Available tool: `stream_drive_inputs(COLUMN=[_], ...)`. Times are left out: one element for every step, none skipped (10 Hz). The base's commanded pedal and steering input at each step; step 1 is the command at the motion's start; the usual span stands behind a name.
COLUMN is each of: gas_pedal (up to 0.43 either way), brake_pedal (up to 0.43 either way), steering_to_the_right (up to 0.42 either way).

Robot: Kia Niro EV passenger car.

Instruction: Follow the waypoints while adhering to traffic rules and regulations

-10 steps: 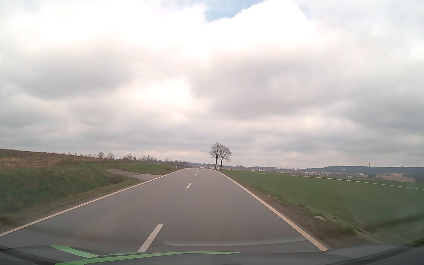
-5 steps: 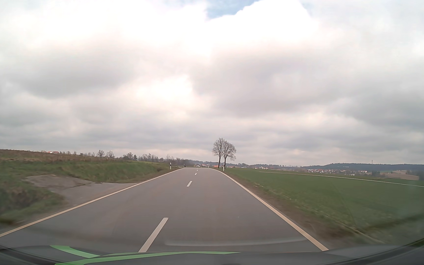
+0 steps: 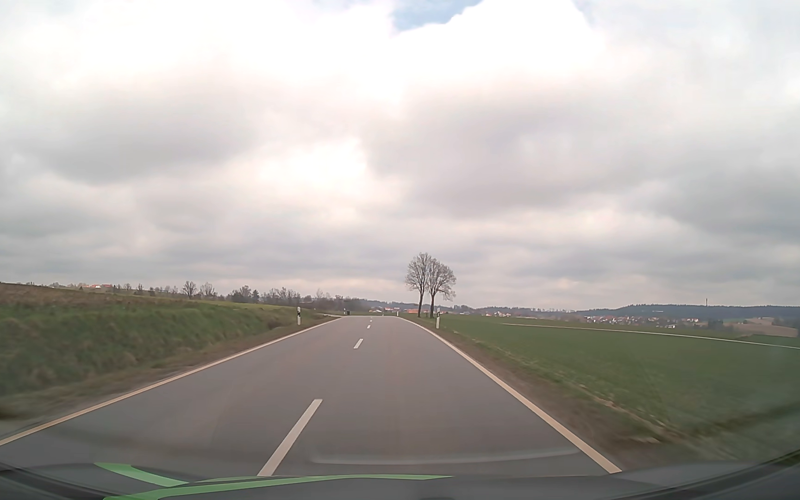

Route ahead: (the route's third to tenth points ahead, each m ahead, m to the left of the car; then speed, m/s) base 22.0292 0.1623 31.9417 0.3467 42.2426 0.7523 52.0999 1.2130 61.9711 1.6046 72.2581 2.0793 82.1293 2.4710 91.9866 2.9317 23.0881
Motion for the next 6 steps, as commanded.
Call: stream_drive_inputs(gas_pedal=[0.26,0.26,0.26,0.26,0.248,0.248], brake_pedal=[0.0,0.0,0.0,0.0,0.0,0.0], steering_to_the_right=[-0.005,-0.005,-0.005,-0.005,-0.005,-0.005])
